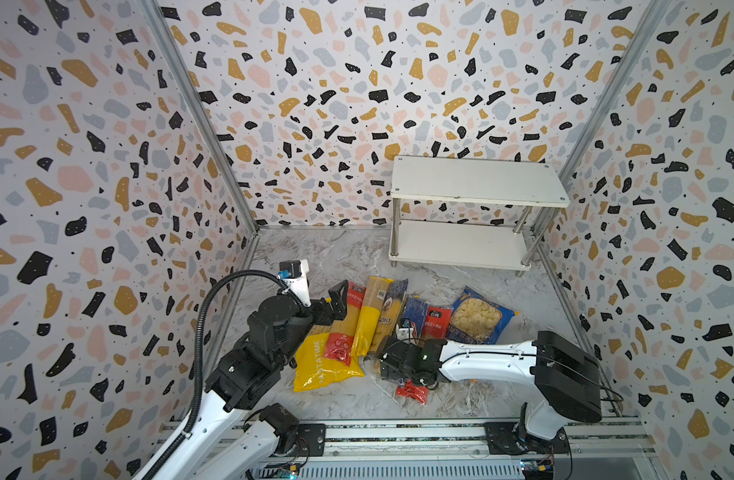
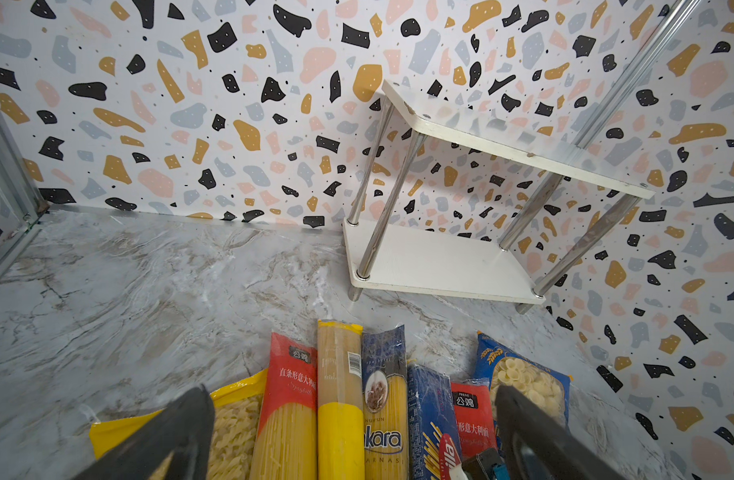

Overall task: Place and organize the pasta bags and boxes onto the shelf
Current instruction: 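Reach the right gripper onto the Barilla box while the left lowers, then close the right gripper on the Barilla box and lift it upright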

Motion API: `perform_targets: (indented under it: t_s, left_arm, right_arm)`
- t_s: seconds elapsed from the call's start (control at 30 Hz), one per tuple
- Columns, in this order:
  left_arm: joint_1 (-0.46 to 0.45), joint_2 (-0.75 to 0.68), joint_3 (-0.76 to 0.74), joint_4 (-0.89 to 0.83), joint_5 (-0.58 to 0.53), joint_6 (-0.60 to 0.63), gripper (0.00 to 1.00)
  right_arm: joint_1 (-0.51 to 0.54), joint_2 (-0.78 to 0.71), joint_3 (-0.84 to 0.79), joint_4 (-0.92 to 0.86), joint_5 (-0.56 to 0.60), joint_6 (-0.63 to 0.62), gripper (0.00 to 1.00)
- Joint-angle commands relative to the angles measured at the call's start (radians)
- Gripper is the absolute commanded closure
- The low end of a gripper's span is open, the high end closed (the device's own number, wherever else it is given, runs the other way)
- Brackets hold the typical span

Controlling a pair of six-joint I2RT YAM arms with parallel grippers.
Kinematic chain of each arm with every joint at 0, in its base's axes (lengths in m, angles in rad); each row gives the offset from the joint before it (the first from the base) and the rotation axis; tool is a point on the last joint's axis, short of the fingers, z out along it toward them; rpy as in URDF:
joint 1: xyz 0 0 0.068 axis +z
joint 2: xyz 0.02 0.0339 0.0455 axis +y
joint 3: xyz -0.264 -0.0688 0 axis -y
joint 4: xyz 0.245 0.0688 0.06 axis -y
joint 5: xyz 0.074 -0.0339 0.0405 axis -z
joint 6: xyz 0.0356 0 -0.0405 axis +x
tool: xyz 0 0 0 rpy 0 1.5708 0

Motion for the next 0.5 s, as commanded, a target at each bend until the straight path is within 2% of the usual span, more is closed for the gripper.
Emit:
perform_targets:
  t_s: [0.0,0.17,0.27,0.47]
  left_arm:
    - [-0.004,0.005,-0.012,0.046,0.024,0.013,0.00]
    - [-0.004,0.001,-0.016,0.049,0.023,0.013,0.00]
    - [-0.004,0.000,-0.019,0.046,0.020,0.015,0.00]
    - [-0.004,-0.005,-0.024,0.039,0.006,0.019,0.00]
  right_arm:
    - [-0.016,0.042,-0.014,-0.024,-0.005,-0.003,0.17]
    - [-0.017,0.083,0.006,-0.034,-0.009,-0.020,0.28]
    - [-0.022,0.085,0.002,-0.045,-0.015,-0.024,0.39]
    - [-0.040,-0.036,-0.079,-0.003,-0.051,-0.041,0.55]
